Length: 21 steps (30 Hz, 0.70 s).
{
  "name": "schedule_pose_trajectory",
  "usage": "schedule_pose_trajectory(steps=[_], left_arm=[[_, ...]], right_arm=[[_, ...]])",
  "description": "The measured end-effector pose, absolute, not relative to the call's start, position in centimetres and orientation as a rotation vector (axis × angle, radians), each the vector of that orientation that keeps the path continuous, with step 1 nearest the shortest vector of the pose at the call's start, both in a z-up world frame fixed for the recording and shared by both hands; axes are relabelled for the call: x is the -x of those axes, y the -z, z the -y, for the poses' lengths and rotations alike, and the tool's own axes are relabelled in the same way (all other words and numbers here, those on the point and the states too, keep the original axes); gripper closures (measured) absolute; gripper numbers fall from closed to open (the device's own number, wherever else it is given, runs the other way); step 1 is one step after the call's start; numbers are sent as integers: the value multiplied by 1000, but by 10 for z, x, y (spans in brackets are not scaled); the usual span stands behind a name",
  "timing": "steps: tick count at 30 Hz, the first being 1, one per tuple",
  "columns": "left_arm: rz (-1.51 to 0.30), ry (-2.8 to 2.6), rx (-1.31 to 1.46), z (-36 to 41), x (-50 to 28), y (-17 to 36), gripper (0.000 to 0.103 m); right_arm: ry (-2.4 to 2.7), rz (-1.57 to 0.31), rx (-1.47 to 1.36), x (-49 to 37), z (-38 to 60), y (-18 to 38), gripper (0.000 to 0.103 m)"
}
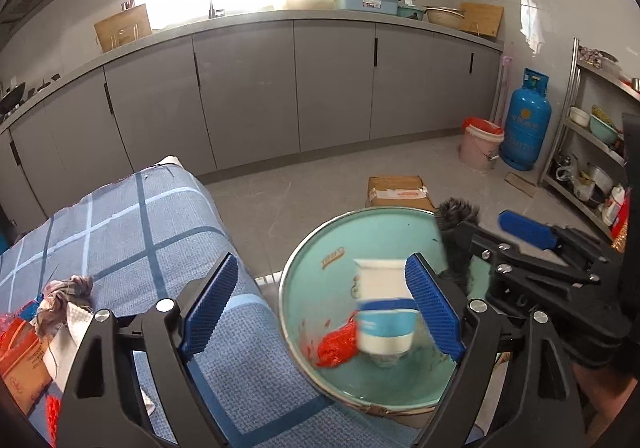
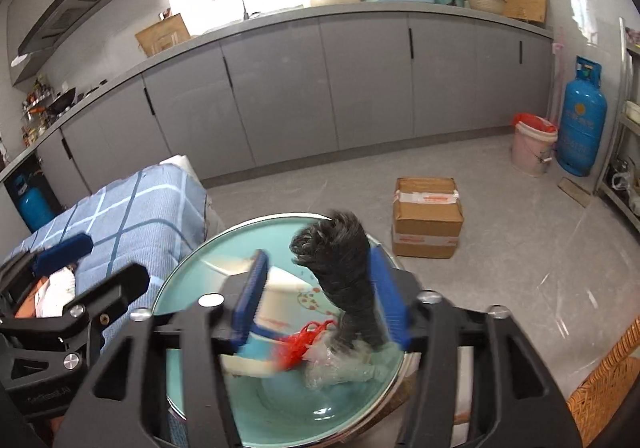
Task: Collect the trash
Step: 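Carry cup and black mesh to the teal basin and release both, then grasp the clear wrapped bag with the left tool while the right tool grasps the red mesh net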
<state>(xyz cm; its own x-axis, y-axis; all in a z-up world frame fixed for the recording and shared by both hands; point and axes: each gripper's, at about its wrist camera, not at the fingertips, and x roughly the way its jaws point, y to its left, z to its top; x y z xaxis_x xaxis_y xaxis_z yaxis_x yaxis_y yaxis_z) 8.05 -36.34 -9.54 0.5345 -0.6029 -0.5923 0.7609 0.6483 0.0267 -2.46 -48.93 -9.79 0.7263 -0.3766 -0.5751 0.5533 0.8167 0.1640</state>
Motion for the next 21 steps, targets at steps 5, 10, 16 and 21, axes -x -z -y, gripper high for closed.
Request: schedule_pose_trajectory(steps=[5,10,16,21], left_arm=[[-559,777,-282,339,-83,88,8],[-526,686,-294,300,-80,83,5],[-497,554,-313,229,-70,78,5],[-480,477,-298,176,-70,69,5]], right_arm=[[530,-545,-337,28,485,93,43],[512,-531,-336,30,468,82,42],[431,-526,-306,19,419,68,38],[325,-549,-261,-3,362,62,38]])
